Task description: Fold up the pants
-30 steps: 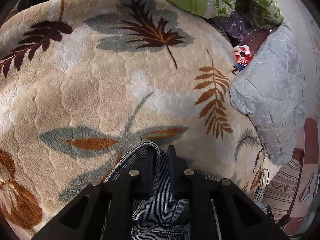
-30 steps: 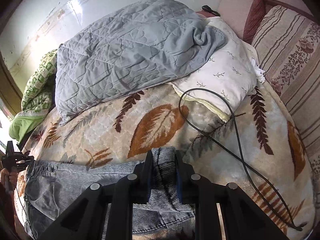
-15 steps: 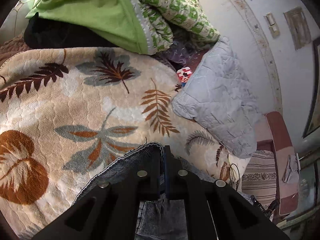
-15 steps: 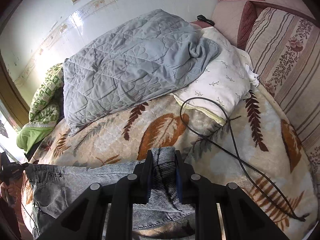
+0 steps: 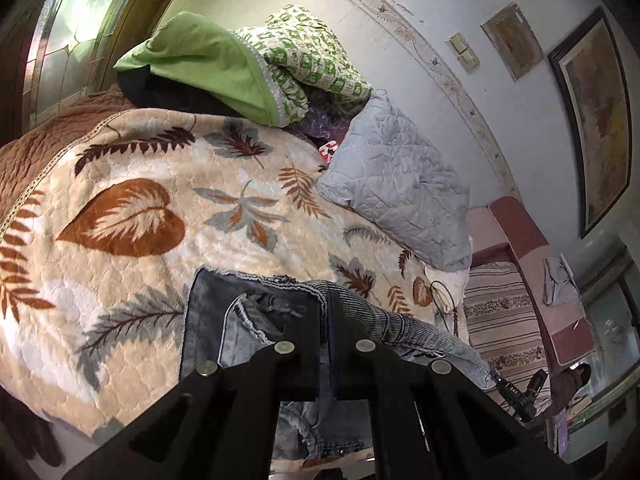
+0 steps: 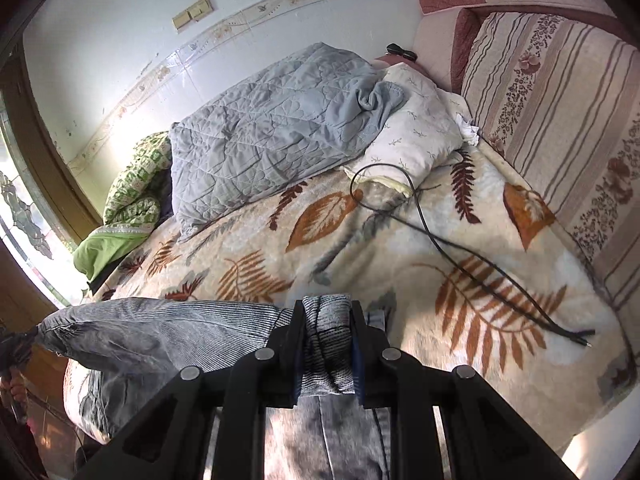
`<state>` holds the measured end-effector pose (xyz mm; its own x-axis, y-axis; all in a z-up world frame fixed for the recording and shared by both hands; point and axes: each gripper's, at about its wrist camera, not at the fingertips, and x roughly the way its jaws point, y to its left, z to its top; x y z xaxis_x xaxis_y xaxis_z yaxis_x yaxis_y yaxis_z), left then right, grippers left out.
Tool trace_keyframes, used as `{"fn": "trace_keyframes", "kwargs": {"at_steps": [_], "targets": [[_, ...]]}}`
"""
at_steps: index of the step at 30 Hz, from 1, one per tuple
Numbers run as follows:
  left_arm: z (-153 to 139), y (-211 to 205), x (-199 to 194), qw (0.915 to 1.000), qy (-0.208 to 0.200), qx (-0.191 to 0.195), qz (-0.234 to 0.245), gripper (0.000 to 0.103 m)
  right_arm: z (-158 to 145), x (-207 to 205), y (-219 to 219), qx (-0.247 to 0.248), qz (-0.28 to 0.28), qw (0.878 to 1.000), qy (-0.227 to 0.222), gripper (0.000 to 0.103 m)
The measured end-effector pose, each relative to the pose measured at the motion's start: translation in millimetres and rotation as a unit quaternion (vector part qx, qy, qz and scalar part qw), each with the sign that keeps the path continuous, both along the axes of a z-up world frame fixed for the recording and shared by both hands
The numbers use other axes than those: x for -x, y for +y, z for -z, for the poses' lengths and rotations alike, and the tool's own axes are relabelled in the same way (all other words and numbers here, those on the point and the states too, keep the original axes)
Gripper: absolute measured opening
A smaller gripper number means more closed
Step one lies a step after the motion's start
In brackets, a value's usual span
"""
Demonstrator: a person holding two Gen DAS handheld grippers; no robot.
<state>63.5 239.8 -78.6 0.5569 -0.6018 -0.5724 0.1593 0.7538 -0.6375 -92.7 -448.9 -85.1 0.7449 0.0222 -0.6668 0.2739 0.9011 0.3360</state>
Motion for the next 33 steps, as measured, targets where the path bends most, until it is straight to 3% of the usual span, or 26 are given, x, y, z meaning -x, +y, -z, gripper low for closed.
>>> {"fn": "trace_keyframes", "kwargs": {"at_steps": [4, 8, 9, 10, 11, 15, 17, 19, 24, 26, 27, 28, 29, 30, 33], "targets": [[61, 20, 30, 0.9963, 0.085, -0.014, -0.007, 0.003, 32, 39, 11, -0.015, -0.048, 0.998, 0.042, 0.021], [97, 33, 48, 0.9886, 0.14, -0.049, -0.024, 0.004, 61, 65, 20, -0.016, -0.092, 0.989, 0.113, 0.036], [96, 35, 52, 0.9885, 0.139, -0.054, -0.025, 0.004, 64, 71, 20, -0.013, -0.096, 0.987, 0.13, 0.04], [91, 36, 54, 0.988, 0.134, -0.071, -0.027, 0.004, 65, 76, 19, -0.012, -0.099, 0.985, 0.143, 0.053], [82, 36, 58, 0.9871, 0.124, -0.097, -0.032, 0.004, 65, 82, 17, -0.008, -0.095, 0.984, 0.15, 0.061], [45, 50, 62, 0.9819, 0.089, -0.153, -0.067, 0.004, 38, 92, -3, -0.02, -0.071, 0.993, 0.097, 0.063], [28, 48, 63, 0.9834, 0.061, -0.153, -0.076, 0.004, 26, 81, -12, -0.03, -0.053, 0.996, 0.064, 0.074], [19, 31, 59, 0.9866, 0.042, -0.147, -0.056, 0.004, 27, 59, -19, -0.035, -0.045, 0.997, 0.053, 0.074], [24, -39, 36, 0.9909, 0.034, -0.129, 0.02, 0.004, 77, -15, -29, -0.086, -0.052, 0.989, 0.111, 0.074], [30, -65, 26, 0.9906, 0.037, -0.124, 0.043, 0.004, 97, -31, -31, -0.099, -0.051, 0.986, 0.126, 0.071], [33, -77, 22, 0.9899, 0.039, -0.126, 0.052, 0.004, 101, -35, -29, -0.099, -0.053, 0.986, 0.125, 0.057], [35, -88, 17, 0.989, 0.04, -0.13, 0.059, 0.004, 103, -39, -26, -0.097, -0.061, 0.985, 0.127, 0.031], [39, -97, 12, 0.9879, 0.042, -0.134, 0.065, 0.004, 102, -42, -22, -0.082, -0.061, 0.985, 0.138, 0.028], [42, -106, 7, 0.9866, 0.045, -0.14, 0.071, 0.004, 98, -43, -19, -0.068, -0.059, 0.985, 0.145, 0.018], [52, -123, -5, 0.9845, 0.056, -0.146, 0.08, 0.004, 73, -44, -15, -0.029, -0.054, 0.989, 0.133, 0.014]]}}
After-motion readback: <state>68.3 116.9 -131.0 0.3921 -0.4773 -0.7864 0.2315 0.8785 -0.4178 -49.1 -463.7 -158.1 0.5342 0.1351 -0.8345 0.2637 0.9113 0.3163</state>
